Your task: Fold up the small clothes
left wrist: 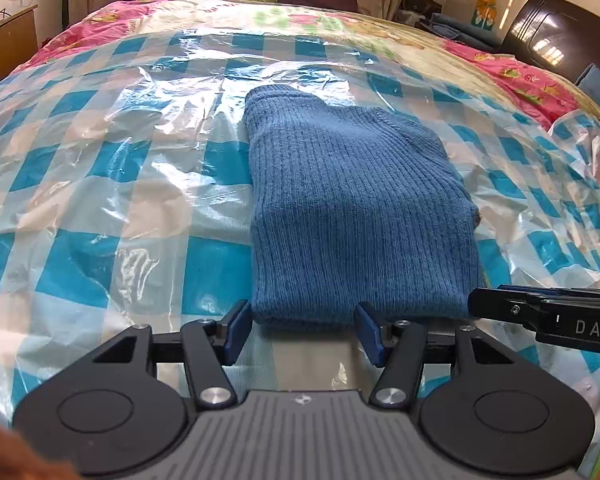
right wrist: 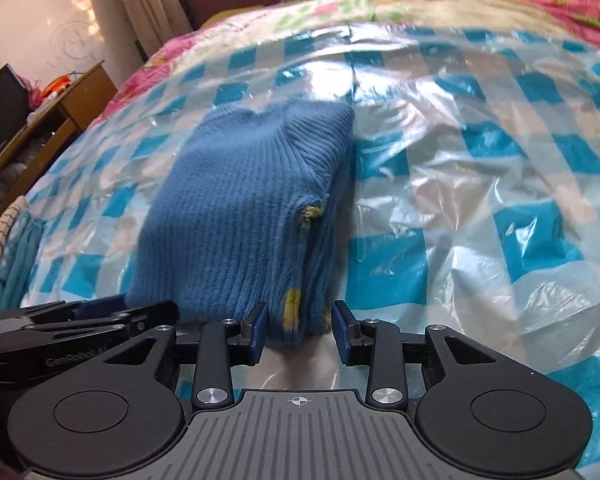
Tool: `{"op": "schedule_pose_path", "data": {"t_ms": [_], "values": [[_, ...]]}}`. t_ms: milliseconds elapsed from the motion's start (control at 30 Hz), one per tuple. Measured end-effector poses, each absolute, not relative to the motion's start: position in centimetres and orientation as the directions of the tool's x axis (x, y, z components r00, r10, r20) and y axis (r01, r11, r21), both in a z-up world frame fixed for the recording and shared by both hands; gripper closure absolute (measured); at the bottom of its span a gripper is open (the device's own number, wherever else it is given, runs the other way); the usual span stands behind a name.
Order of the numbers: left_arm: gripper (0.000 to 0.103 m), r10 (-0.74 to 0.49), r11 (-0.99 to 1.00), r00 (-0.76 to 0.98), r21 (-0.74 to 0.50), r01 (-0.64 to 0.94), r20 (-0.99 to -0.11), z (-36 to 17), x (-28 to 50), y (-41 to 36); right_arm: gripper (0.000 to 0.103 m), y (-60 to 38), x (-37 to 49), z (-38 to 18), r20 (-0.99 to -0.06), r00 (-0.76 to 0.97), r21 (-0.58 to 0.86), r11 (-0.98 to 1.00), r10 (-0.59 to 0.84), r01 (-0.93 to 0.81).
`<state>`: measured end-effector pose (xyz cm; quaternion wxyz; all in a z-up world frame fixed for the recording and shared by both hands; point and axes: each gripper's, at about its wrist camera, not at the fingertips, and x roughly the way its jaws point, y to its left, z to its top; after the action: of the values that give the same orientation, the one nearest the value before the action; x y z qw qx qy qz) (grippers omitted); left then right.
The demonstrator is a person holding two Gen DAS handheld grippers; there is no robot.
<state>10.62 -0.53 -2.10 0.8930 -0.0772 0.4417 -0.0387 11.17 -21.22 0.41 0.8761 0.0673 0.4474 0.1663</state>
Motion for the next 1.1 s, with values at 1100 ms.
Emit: {"op": "schedule_pose_path", "data": {"t_ms": [1100], "values": [[0.037, -0.111, 0.986, 0.660, -0.167, -0.021, -0.743, -0.1, 13.1, 1.6, 0.058, -22.1, 13.9, 1.8, -0.743, 0.586, 0.294, 0.944, 0.323, -0.148]]}}
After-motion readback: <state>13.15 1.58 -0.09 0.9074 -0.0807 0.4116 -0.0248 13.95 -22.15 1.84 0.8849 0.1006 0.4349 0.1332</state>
